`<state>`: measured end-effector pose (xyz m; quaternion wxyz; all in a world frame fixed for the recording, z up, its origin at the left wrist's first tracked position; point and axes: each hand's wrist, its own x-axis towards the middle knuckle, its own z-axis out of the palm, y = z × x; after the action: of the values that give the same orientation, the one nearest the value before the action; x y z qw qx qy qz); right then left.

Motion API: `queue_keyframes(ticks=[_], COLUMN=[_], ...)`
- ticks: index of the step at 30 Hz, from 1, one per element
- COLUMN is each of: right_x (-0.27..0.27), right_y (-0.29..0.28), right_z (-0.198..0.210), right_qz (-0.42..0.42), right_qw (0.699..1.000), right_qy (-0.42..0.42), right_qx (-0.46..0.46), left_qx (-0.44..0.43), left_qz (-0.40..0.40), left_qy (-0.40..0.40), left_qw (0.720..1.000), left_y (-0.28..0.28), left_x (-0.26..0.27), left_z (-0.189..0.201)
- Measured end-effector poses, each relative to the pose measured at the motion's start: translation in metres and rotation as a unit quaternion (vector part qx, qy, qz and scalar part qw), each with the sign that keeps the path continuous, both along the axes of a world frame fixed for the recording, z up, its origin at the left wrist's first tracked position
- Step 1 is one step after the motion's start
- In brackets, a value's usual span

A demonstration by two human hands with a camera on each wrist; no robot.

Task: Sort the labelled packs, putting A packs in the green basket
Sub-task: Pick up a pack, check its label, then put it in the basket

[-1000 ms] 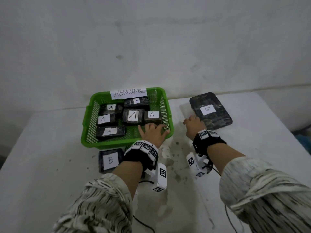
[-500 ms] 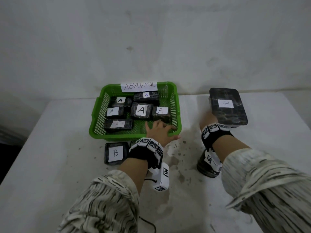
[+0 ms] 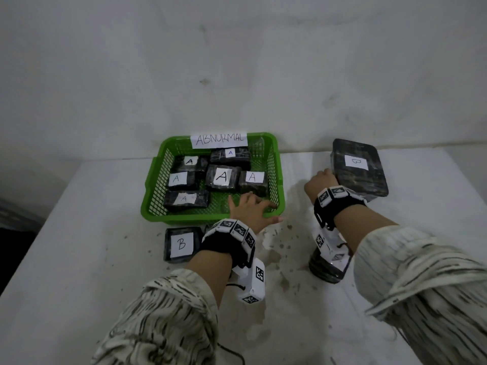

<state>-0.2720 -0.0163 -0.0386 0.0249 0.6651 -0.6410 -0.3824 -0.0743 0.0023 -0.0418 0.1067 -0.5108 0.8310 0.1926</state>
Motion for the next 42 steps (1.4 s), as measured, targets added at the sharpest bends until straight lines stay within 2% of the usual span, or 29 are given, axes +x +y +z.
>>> queue_keyframes(ticks=[3,6,10,13,15,19,22,24,27,32,34,36,40,42], right_x=[-0.004,-0.014,-0.008,-0.003,0.001,0.021,0.044,0.062,0.088,0.117,0.126,0.134,0.143,0.145], right_y=[0.001,-0.011,-0.015,-0.015,-0.013,0.004,0.023,0.037,0.058,0.082,0.087,0.09,0.094,0.095], right_z=[0.024,0.039,0.081,0.102,0.109,0.106,0.091,0.083,0.072,0.051,0.043,0.039,0.036,0.036], right_qz=[-0.064,-0.122,-0.182,-0.225,-0.243,-0.27,-0.304,-0.334,-0.371,-0.379,-0.375,-0.384,-0.402,-0.401], right_qw=[0.992,0.962,0.91,0.829,0.764,0.629,0.565,0.52,0.447,0.336,0.319,0.324,0.321,0.317], right_qy=[-0.093,-0.231,-0.372,-0.51,-0.591,-0.72,-0.754,-0.769,-0.794,-0.852,-0.859,-0.848,-0.836,-0.837], right_qx=[-0.05,-0.074,-0.018,-0.055,-0.088,-0.11,-0.143,-0.167,-0.179,-0.136,-0.144,-0.169,-0.19,-0.195], left_qx=[0.008,0.02,0.012,0.023,0.068,0.152,0.195,0.218,0.238,0.277,0.284,0.287,0.261,0.246], left_qz=[-0.001,0.017,0.097,0.126,0.147,0.213,0.253,0.273,0.303,0.32,0.31,0.313,0.323,0.307], left_qy=[0.001,0.023,0.149,0.251,0.337,0.481,0.562,0.595,0.6,0.575,0.563,0.554,0.593,0.611], left_qw=[1.0,0.999,0.984,0.96,0.927,0.836,0.763,0.724,0.701,0.7,0.712,0.716,0.69,0.687], left_y=[-0.001,-0.003,-0.006,-0.015,-0.018,-0.01,0.004,0.009,0.016,0.027,0.031,0.032,0.031,0.03], left_x=[0.0,-0.001,-0.001,0.003,0.007,0.013,0.022,0.03,0.046,0.069,0.075,0.078,0.081,0.083], left_z=[0.001,0.004,0.017,0.027,0.035,0.055,0.061,0.057,0.048,0.035,0.033,0.03,0.027,0.024])
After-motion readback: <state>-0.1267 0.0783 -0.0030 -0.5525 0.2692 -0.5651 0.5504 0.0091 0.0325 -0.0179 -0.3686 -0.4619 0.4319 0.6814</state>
